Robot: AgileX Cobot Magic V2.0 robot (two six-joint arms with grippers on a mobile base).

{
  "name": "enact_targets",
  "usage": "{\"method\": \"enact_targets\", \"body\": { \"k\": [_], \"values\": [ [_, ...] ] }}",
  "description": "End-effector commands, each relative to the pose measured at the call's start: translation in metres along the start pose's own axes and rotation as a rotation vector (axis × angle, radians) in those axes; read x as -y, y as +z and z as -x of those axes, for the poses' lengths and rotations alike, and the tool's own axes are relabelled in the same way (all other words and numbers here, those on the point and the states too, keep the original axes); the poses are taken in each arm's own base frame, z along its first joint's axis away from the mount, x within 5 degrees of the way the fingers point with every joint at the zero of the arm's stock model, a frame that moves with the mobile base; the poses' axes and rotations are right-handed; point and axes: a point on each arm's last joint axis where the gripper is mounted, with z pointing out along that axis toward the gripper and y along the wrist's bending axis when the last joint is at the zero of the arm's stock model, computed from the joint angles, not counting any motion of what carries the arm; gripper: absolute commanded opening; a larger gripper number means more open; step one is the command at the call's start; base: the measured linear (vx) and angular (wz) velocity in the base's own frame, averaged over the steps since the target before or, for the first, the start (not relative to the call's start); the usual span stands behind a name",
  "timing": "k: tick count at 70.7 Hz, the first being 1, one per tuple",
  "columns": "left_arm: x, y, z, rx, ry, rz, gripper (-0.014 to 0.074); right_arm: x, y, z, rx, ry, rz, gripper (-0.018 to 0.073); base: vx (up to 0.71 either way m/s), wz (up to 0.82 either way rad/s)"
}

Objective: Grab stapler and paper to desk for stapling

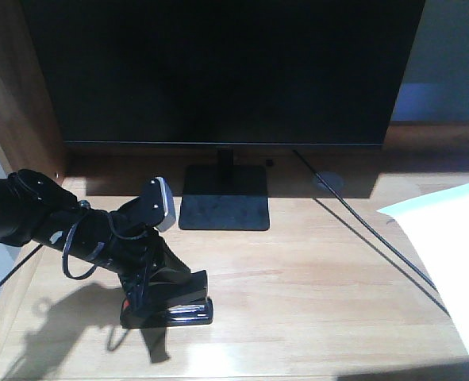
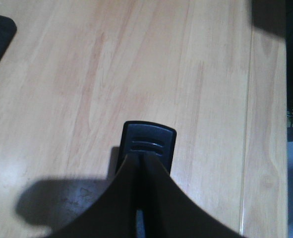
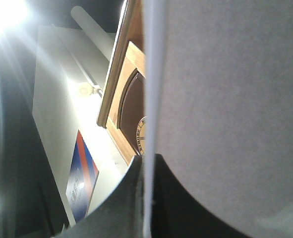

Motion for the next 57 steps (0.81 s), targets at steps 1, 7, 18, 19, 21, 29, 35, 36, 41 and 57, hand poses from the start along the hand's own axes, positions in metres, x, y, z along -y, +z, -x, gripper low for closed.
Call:
{"method": "enact_targets", "body": {
  "k": [1,7,18,19,21,29,35,36,41,57],
  "values": [
    [-0.0002,-0.0076,0.0149,0.060,0.005,0.019,-0.0008,-0.0094,0.0058,0.0059,0.032,-0.019,0.053,-0.0004,0.00,0.00],
    [-0.0004,-0.0070,0.0144,0.059,0.003,0.019,-0.0008,-0.0094,0.0058,0.0059,0.032,-0.019,0.053,-0.0004,0.00,0.00],
    [0.0004,-0.0076,0.0150,0.061,0.004,0.013,-0.0008,-0.0094,0.0058,0.0059,0.032,-0.019,0.053,-0.0004,0.00,0.00],
    [0.0005,-0.0076,0.0150,0.061,0.004,0.012,-0.0008,-0.0094,0.0058,0.0059,0.032,-0.019,0.053,-0.0004,0.00,0.00],
    [0.0005,-0.0076,0.0150,0.061,0.004,0.012,-0.0008,-0.0094,0.0058,0.0059,0.032,-0.019,0.053,-0.0004,0.00,0.00],
    [0.0007,-0.0076,0.0151,0.062,0.004,0.009,-0.0008,-0.0094,0.0058,0.0059,0.032,-0.019,0.053,-0.0004,0.00,0.00],
    [0.0007,-0.0076,0.0151,0.062,0.004,0.009,-0.0008,-0.0094,0.0058,0.0059,0.032,-0.019,0.053,-0.0004,0.00,0.00],
    [0.0007,-0.0076,0.0151,0.062,0.004,0.009,-0.0008,-0.0094,0.0058,0.0059,0.032,-0.019,0.053,-0.0004,0.00,0.00],
    [0.0007,-0.0076,0.0151,0.062,0.004,0.009,-0.0008,-0.0094,0.0058,0.0059,0.032,-0.019,0.053,-0.0004,0.00,0.00],
    [0.0007,-0.0076,0.0151,0.062,0.004,0.009,-0.0008,-0.0094,0.0058,0.0059,0.032,-0.019,0.053,-0.0004,0.00,0.00]
  ]
}}
